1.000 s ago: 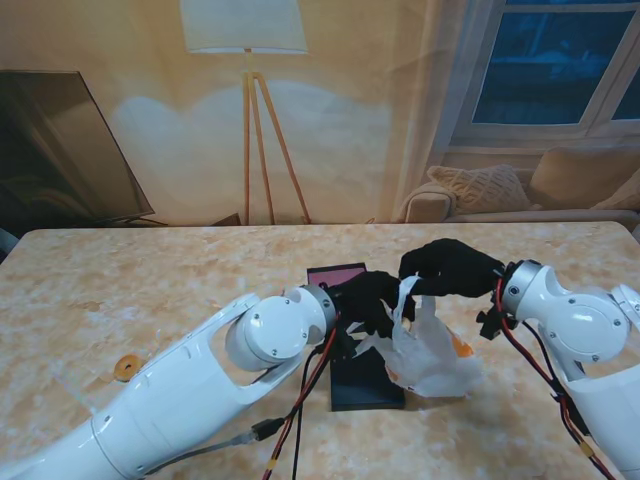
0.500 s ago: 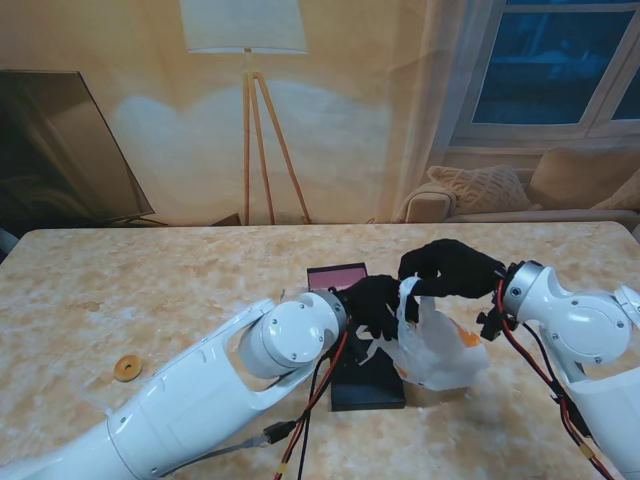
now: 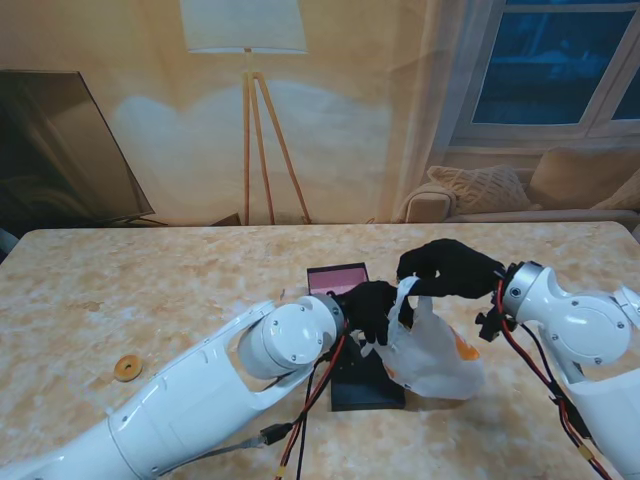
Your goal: Pack mini donuts into a plastic bag, tie the opening and put the bag into the gift box
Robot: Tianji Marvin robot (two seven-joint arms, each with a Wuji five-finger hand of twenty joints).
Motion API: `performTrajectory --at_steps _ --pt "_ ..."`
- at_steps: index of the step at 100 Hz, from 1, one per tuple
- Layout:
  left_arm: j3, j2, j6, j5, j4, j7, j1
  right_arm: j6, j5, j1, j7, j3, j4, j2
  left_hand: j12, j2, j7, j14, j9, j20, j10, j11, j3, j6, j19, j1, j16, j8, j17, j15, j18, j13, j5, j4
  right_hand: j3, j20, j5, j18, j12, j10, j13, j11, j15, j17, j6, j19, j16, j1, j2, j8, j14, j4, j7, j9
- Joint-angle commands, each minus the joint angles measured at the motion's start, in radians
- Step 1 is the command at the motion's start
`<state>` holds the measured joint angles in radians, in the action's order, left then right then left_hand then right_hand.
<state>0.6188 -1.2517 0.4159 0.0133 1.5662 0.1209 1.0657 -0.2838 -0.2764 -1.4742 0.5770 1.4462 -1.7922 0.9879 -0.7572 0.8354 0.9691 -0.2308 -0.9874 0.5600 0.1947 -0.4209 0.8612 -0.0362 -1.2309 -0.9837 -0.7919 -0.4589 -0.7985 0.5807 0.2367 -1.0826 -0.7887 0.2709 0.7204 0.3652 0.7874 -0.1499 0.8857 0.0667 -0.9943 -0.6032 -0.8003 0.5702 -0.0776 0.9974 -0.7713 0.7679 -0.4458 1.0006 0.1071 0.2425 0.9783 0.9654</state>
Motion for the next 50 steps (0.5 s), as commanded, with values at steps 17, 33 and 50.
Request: performTrajectory --at_steps 17,33,50 --pt "-0.007 -0.002 0.017 -0.064 0.004 0.062 -0.024 0.001 -0.01 0.003 0.015 -0.01 0.001 0.006 0.09 -0.075 -0.122 -0.058 0.005 -0.036 0.056 -0.044 -0.009 -0.091 0.007 -0.018 0.081 0.07 0.01 0.016 -0.032 0.054 -0.052 -0.02 0.197 0.004 0.016 0.02 0.005 0.088 -0.012 0.003 0.002 -0.005 -0.443 0.004 -0.009 0.208 -0.038 0.105 0.035 -0.045 0.135 0.033" --pt "0.006 -0.001 0.045 -0.096 0.02 0.07 -0.016 0.0 -0.007 0.002 0.014 -0.008 0.0 0.006 0.212 -0.074 -0.283 -0.081 0.099 -0.056 0.09 -0.105 0.019 -0.135 0.038 0.027 0.152 0.084 0.035 0.007 -0.037 0.11 -0.065 -0.014 0.198 0.005 0.015 0.021 0.005 0.089 -0.011 0.001 0.001 -0.002 -0.441 0.006 -0.009 0.208 -0.039 0.105 0.036 -0.045 0.134 0.034" --pt "0.014 0.004 0.126 -0.088 0.057 0.072 -0.011 -0.004 -0.002 -0.001 0.01 -0.007 -0.001 0.007 0.337 -0.068 -0.411 -0.093 0.145 -0.108 0.123 -0.109 0.078 -0.16 0.065 0.049 0.209 0.055 -0.009 -0.011 -0.096 0.127 -0.082 -0.024 0.199 0.004 0.017 0.023 0.004 0.088 -0.012 0.0 0.002 -0.003 -0.439 0.005 -0.008 0.208 -0.039 0.104 0.035 -0.045 0.134 0.034"
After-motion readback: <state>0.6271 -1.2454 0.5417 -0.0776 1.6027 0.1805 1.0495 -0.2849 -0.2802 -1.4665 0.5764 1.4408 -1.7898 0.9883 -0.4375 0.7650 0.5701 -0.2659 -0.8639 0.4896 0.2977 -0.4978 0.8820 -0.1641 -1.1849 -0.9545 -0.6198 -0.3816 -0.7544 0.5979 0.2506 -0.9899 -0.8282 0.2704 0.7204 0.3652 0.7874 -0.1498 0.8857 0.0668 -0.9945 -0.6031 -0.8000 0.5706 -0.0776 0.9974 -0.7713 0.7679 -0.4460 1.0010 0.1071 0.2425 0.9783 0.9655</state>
